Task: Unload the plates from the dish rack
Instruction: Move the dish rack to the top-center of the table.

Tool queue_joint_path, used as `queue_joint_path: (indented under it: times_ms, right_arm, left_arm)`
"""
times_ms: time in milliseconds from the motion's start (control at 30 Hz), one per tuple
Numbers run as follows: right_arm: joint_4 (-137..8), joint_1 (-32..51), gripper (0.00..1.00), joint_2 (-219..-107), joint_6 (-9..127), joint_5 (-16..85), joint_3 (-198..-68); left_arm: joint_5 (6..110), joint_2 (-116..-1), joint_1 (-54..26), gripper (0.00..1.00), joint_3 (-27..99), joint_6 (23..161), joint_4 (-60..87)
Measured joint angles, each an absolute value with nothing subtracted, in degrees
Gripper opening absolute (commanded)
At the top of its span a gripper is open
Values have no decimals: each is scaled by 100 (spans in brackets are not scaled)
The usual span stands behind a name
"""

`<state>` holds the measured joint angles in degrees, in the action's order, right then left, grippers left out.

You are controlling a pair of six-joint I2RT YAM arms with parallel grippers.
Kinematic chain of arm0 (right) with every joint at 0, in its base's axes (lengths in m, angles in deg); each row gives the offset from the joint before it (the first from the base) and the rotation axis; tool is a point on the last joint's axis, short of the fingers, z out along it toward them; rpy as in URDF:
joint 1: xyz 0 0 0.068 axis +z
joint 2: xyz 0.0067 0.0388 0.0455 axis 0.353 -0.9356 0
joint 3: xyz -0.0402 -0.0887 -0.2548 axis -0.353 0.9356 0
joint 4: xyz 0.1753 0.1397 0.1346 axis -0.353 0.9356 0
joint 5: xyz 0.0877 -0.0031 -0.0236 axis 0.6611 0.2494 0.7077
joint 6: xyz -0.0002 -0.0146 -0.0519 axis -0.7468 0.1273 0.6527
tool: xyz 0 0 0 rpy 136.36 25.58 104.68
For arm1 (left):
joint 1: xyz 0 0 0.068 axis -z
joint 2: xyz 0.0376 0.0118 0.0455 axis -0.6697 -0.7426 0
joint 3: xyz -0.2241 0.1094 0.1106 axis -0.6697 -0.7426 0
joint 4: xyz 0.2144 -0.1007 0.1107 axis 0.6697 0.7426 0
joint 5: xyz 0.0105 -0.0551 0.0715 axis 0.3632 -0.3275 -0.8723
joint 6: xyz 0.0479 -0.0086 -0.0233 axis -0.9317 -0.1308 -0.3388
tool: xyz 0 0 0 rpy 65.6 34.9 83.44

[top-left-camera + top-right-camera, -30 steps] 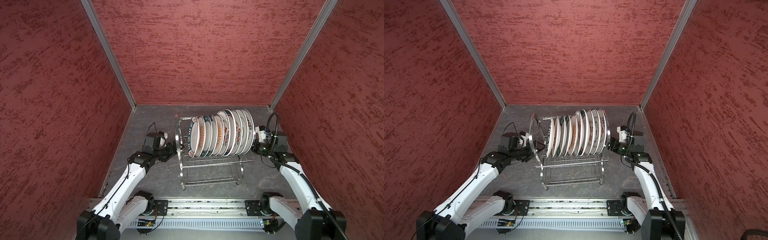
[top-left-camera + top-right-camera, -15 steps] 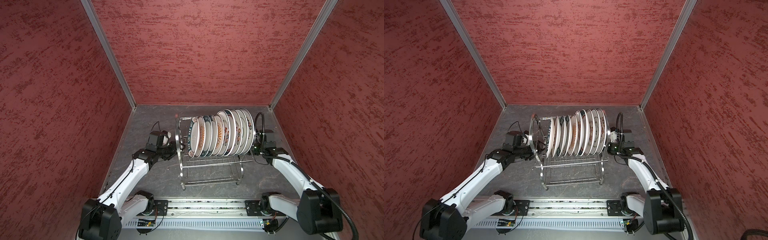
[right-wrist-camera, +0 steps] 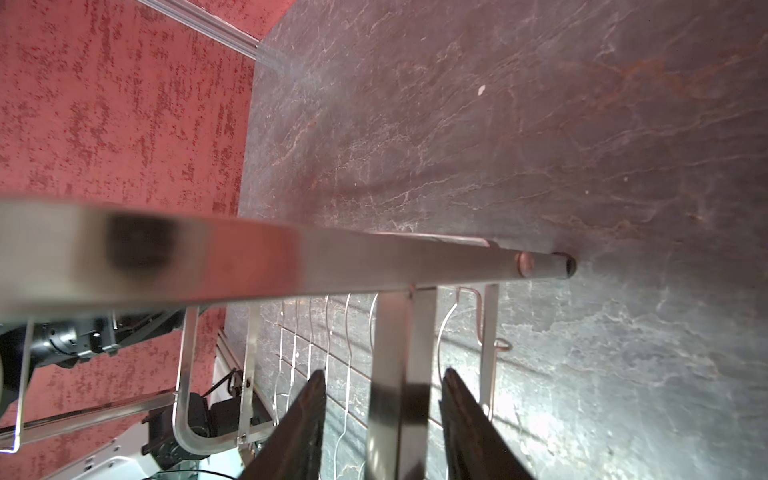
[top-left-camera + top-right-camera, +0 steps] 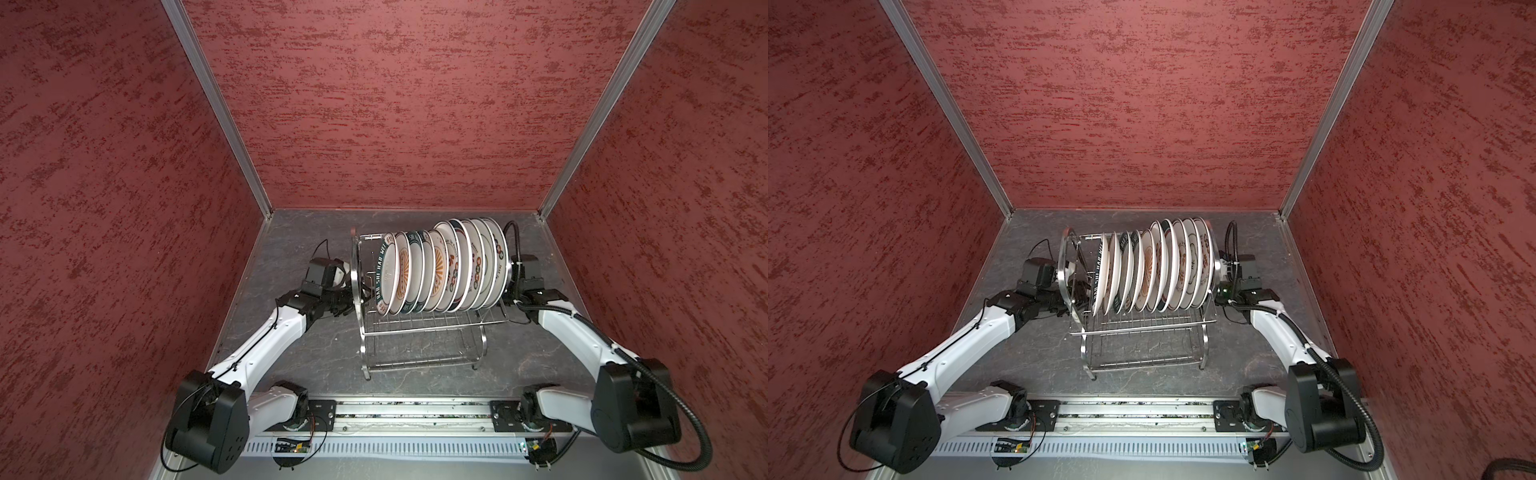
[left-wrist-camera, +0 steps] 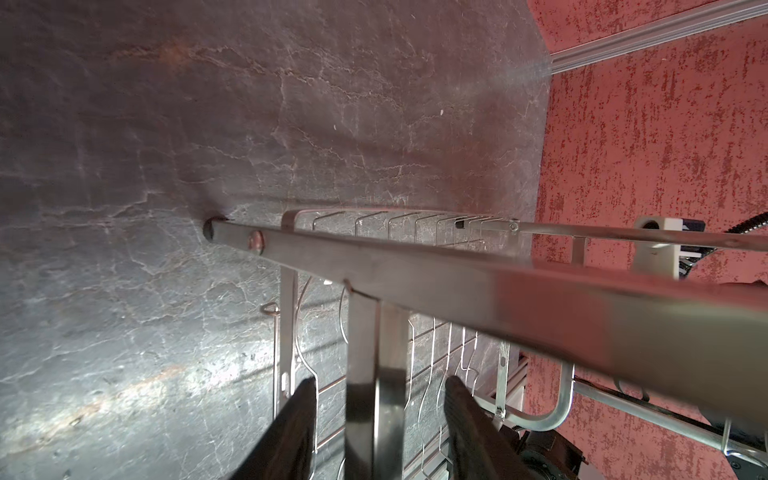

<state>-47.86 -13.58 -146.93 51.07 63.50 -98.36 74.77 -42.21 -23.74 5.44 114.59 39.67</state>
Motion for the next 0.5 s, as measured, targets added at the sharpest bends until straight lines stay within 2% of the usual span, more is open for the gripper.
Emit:
queue_joint_path:
  times_ms: [500]
  right_arm:
    - [-5123, -1323, 29, -15161, 5112, 6225, -10044]
  left_arm:
    - [7460, -4767, -2363, 32, 804, 11284, 3803]
